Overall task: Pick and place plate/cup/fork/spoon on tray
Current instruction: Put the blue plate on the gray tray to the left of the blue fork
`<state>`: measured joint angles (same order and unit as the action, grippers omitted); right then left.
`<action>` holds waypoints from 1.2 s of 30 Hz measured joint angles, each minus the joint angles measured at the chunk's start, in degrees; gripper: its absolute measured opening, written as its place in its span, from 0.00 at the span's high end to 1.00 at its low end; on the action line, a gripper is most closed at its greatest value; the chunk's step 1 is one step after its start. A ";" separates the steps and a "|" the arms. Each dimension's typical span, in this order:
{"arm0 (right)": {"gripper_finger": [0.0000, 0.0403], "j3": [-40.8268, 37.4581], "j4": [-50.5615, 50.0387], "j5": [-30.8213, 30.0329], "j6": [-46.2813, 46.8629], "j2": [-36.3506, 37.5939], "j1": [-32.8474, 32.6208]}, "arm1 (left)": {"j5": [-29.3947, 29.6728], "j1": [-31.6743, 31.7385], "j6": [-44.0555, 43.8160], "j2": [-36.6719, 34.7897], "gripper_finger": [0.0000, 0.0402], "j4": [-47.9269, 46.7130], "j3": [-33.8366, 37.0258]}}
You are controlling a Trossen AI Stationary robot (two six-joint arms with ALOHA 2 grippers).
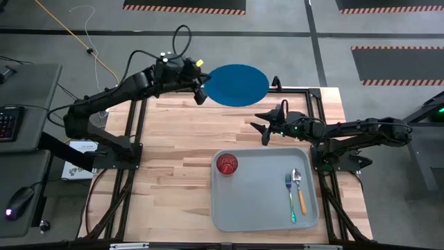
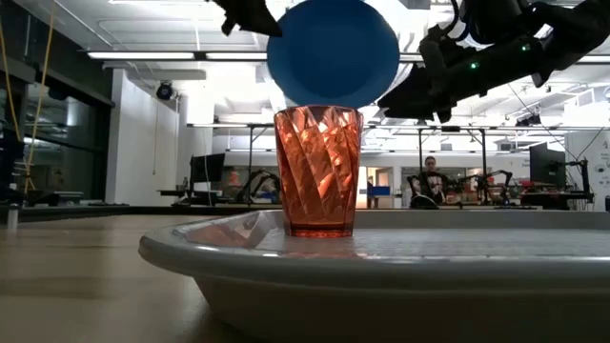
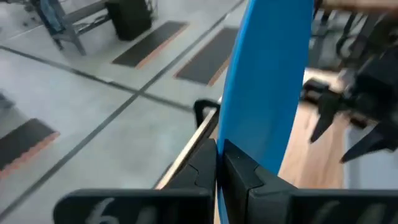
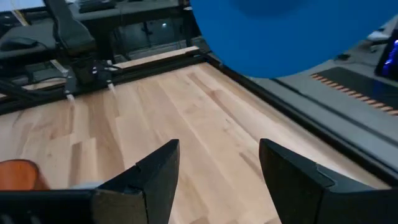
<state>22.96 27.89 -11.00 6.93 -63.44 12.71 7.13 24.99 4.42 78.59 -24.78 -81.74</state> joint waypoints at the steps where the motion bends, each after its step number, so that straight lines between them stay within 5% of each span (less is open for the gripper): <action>1: 0.47 0.00 -0.23 -0.52 -0.31 0.27 0.00 | -1.30 0.38 -1.10 -0.58 1.00 2.46 1.75; 6: 0.47 0.00 -8.22 -1.63 -0.06 5.14 0.00 | -8.15 0.82 -3.94 -2.97 1.00 5.13 5.11; 15: 0.47 0.00 -26.73 -15.96 5.94 18.31 0.02 | -15.75 -8.04 -9.82 -2.44 1.00 6.59 5.00; 24: 0.47 0.00 -28.97 -21.59 7.79 20.72 0.02 | -19.08 -21.55 -9.32 10.37 1.00 11.47 0.33; 36: 0.47 0.02 -30.39 -21.01 9.71 20.57 0.02 | -25.97 -30.49 -6.70 28.10 1.00 14.00 -7.73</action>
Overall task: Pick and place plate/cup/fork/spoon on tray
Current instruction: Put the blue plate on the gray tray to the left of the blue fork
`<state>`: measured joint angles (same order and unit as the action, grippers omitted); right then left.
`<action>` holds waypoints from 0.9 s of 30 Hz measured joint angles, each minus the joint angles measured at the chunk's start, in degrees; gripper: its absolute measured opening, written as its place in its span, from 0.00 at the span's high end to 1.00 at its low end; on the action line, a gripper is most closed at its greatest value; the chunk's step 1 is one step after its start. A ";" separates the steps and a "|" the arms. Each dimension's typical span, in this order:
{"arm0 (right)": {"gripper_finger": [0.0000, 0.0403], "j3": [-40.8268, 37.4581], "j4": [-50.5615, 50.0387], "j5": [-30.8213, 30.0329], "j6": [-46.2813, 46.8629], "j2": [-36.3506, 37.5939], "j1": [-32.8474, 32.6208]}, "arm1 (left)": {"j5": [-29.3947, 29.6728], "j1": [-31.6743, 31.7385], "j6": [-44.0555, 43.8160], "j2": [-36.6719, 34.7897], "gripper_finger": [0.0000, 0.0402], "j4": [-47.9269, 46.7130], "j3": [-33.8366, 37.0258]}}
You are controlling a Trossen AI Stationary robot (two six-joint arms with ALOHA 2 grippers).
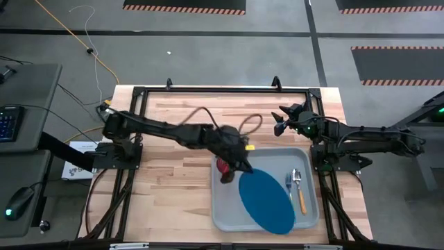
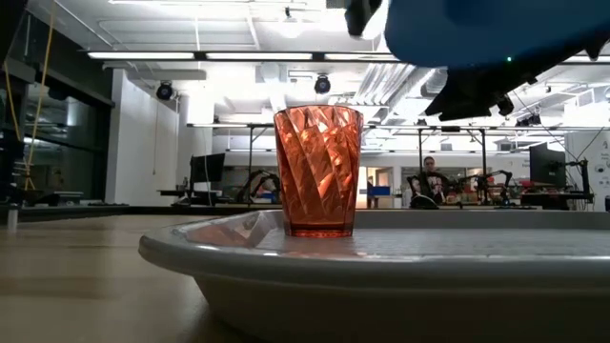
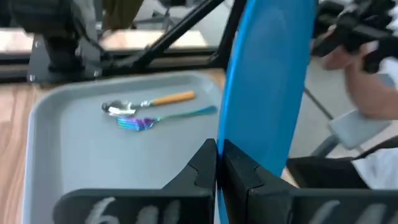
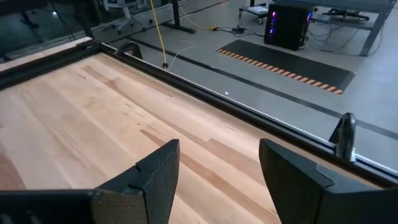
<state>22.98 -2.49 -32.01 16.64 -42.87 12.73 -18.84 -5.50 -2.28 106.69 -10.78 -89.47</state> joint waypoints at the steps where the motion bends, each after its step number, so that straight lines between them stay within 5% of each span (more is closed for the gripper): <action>1: 0.47 -0.01 -0.11 0.09 0.17 -0.02 -0.01 | 0.67 -0.15 0.25 1.10 1.00 0.46 0.00; 27: 0.47 -0.02 -0.29 0.51 0.93 -0.37 0.00 | 4.46 1.73 2.74 10.08 1.00 2.94 0.59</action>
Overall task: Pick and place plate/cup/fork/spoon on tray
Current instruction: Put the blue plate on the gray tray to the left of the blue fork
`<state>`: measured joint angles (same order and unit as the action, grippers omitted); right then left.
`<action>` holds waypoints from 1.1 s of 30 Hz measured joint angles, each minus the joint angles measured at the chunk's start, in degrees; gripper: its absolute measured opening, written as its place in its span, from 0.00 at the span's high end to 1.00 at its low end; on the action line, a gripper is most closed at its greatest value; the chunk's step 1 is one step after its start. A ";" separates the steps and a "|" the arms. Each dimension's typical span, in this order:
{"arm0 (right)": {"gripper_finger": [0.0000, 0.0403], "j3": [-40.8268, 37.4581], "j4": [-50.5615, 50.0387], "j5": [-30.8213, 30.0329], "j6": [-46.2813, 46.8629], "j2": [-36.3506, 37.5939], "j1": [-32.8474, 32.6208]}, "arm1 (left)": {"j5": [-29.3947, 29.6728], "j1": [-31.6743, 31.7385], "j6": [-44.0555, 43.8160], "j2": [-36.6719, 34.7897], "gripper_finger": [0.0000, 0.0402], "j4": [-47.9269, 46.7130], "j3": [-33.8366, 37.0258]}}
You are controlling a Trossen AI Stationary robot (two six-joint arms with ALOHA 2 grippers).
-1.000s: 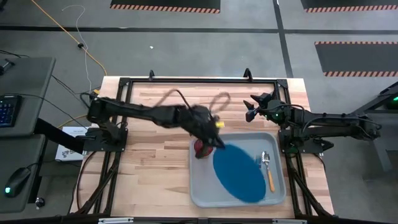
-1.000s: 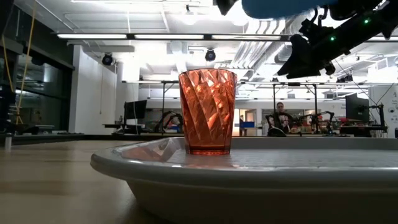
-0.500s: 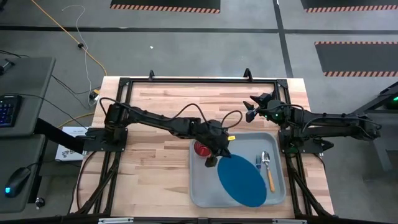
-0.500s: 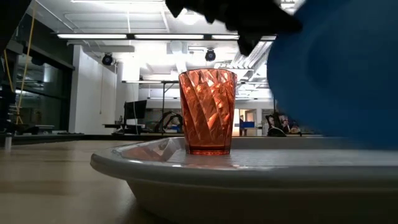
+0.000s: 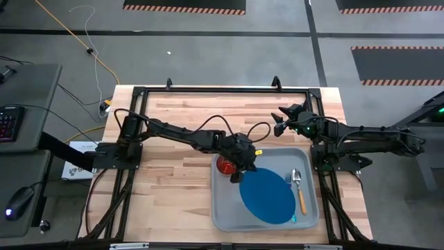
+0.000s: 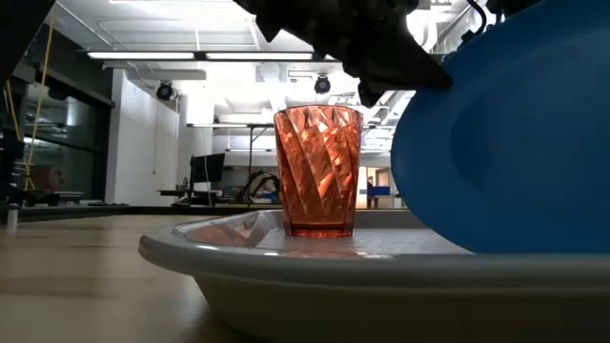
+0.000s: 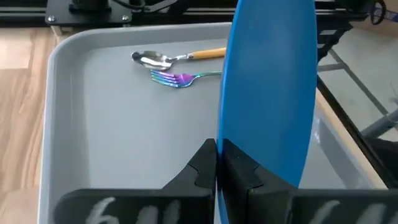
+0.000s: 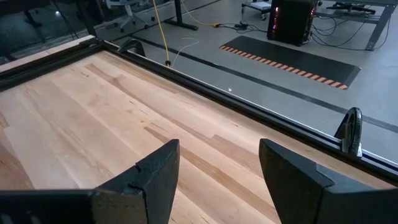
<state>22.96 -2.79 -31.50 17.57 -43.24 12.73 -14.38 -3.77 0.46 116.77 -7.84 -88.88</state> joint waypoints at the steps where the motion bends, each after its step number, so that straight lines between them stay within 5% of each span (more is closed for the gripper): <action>1: 0.47 0.00 -0.02 0.00 -0.01 0.00 0.00 | 0.08 0.12 0.12 0.00 1.00 -0.44 0.00; 33: 0.47 0.00 0.00 0.00 0.40 0.00 0.00 | 3.31 1.57 7.41 0.00 0.62 -4.20 0.02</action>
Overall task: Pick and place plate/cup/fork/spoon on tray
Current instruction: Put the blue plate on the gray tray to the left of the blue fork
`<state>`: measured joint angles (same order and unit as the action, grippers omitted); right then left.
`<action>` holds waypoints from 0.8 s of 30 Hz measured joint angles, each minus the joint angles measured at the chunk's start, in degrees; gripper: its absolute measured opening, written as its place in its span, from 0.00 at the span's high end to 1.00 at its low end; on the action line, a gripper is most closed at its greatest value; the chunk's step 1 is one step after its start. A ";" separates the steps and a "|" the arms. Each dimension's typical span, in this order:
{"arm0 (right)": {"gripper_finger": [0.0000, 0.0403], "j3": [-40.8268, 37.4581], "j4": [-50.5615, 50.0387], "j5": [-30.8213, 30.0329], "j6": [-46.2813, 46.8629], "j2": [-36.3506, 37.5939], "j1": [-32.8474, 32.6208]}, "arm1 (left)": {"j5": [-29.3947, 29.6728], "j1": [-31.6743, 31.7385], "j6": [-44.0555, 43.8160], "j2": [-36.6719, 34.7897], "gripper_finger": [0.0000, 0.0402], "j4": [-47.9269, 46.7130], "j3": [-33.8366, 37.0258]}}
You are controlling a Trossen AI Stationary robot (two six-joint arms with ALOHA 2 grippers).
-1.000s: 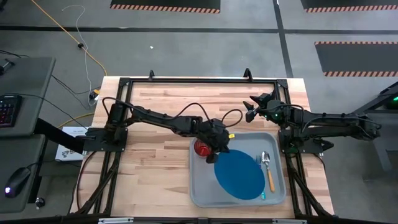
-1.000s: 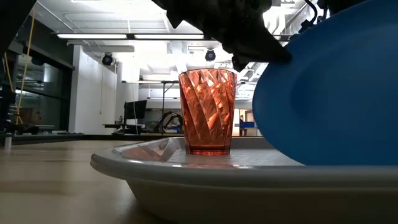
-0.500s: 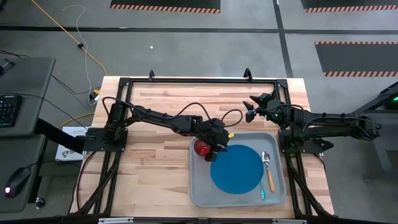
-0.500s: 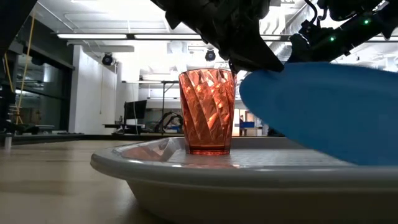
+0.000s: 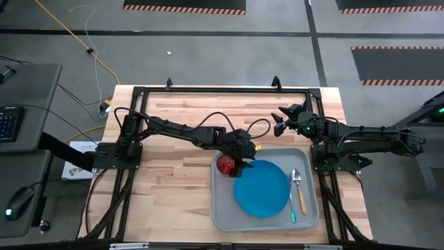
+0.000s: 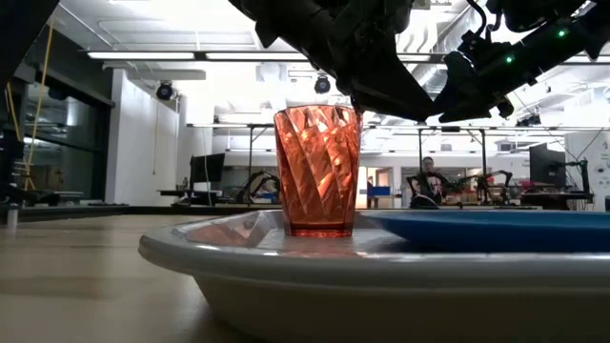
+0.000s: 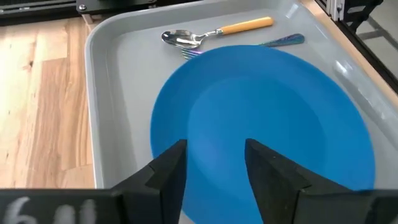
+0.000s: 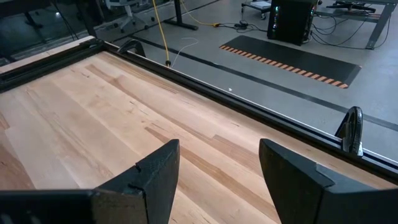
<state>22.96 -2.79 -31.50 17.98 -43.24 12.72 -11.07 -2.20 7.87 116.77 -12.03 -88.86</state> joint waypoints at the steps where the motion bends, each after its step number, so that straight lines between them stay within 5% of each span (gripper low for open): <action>1: 0.47 0.00 0.00 0.00 0.00 0.00 0.01 | 0.00 0.00 0.58 0.00 0.61 0.00 0.00; 11: 0.47 0.00 0.00 0.01 0.00 0.00 0.00 | -0.20 0.34 3.32 -0.15 0.54 -0.25 0.00; 15: 0.47 0.00 0.00 0.24 0.01 0.00 0.00 | -0.27 0.80 6.21 -2.75 0.55 -7.94 -2.37; 20: 0.47 0.00 -0.02 0.28 0.00 0.00 -0.01 | -0.24 1.39 7.18 -11.59 0.64 -11.80 -5.56; 24: 0.47 0.00 -0.21 0.44 0.27 0.00 -0.01 | -0.22 1.60 7.45 -18.82 0.81 -9.89 -3.11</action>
<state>22.96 -3.00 -31.06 18.25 -43.24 12.71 -11.29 -0.60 15.31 97.95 -21.92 -91.97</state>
